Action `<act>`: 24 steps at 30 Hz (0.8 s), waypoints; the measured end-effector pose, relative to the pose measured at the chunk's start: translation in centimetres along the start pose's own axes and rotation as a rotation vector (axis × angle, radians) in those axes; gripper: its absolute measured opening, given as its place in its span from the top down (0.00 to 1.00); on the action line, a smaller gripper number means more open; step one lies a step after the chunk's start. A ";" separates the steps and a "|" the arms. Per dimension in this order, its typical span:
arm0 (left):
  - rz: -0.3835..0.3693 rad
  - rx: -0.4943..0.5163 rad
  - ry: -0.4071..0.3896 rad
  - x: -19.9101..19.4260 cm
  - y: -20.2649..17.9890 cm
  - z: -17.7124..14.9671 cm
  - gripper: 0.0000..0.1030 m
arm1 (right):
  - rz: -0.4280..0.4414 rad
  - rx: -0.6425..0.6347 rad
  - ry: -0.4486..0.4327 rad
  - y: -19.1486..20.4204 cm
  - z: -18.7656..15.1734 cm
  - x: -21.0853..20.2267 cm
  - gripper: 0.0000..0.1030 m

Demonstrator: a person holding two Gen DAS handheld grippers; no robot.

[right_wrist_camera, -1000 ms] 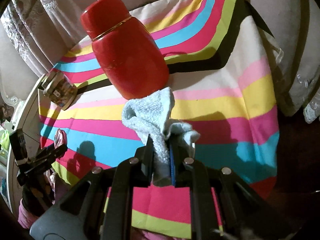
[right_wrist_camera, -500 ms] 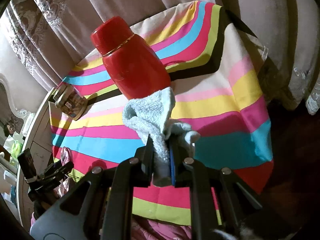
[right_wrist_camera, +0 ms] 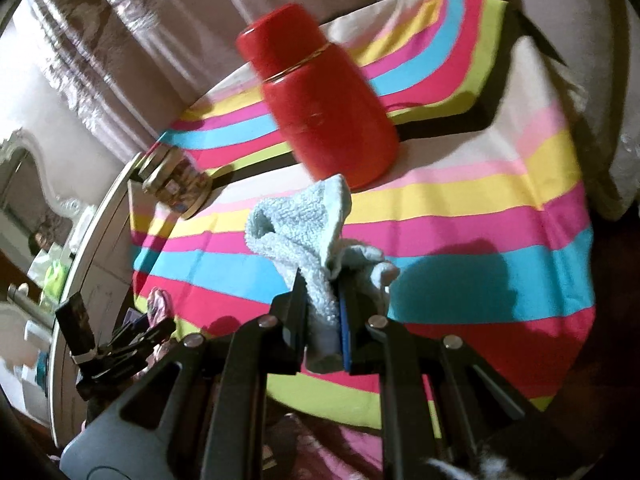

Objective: Organize soft objects
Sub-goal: 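Lift the pink pouch and towel sock and carry them toward the white box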

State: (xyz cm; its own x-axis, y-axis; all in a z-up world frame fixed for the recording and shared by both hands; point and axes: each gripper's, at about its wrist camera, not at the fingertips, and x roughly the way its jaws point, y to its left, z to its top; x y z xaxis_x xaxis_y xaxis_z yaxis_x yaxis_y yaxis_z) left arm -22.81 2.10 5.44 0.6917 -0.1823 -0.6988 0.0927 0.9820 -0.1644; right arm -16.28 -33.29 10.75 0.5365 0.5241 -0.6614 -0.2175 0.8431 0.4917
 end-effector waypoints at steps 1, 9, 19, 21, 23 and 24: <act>0.005 -0.005 -0.001 -0.2 0.2 -0.2 0.30 | 0.014 -0.013 0.011 0.7 -0.1 0.4 0.83; 0.030 -0.059 0.000 -1.7 2.2 -1.5 0.30 | 0.083 -0.112 0.095 5.5 -1.3 3.2 0.83; 0.089 -0.108 -0.024 -4.6 4.5 -3.1 0.30 | 0.158 -0.323 0.198 13.5 -3.4 6.7 0.83; 0.103 -0.122 -0.029 -5.0 5.1 -3.4 0.30 | 0.169 -0.379 0.217 15.3 -3.9 7.3 0.83; 0.118 -0.147 -0.031 -5.5 5.9 -3.9 0.30 | 0.179 -0.426 0.229 16.8 -4.3 7.7 0.83; 0.130 -0.162 -0.032 -5.8 6.4 -4.2 0.30 | 0.184 -0.447 0.233 17.7 -4.5 8.0 0.83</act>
State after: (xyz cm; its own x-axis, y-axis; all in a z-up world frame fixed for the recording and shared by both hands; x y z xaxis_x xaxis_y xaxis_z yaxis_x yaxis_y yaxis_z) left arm -29.28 9.25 5.53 0.7133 -0.0507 -0.6990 -0.1129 0.9760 -0.1860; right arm -19.54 -13.65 11.61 0.2726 0.6383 -0.7199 -0.6440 0.6769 0.3564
